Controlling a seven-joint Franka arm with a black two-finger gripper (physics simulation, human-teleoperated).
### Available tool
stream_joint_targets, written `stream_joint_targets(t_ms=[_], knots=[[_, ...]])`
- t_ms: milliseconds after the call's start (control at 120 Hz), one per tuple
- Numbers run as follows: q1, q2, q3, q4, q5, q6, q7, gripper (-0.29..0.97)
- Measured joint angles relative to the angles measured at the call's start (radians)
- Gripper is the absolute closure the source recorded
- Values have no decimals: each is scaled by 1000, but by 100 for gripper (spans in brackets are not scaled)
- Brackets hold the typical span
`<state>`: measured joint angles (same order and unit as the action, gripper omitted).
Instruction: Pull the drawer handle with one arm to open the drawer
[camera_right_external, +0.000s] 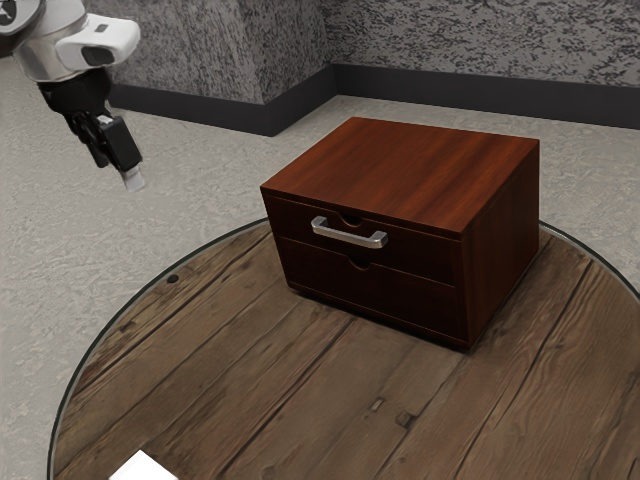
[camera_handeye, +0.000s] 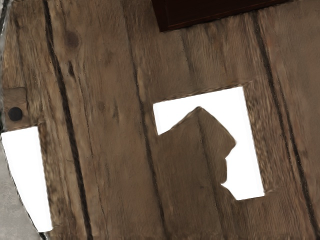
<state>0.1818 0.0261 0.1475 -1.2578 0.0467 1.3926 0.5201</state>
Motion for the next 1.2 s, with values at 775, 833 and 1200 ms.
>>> stream_joint_targets(t_ms=[775, 833, 1200], knots=[[-286, 157, -91, -65, 122, 222, 585, 8], [-301, 173, -94, -78, 150, 269, 601, 18], [-330, 229, -82, -115, 134, 455, 651, 45]])
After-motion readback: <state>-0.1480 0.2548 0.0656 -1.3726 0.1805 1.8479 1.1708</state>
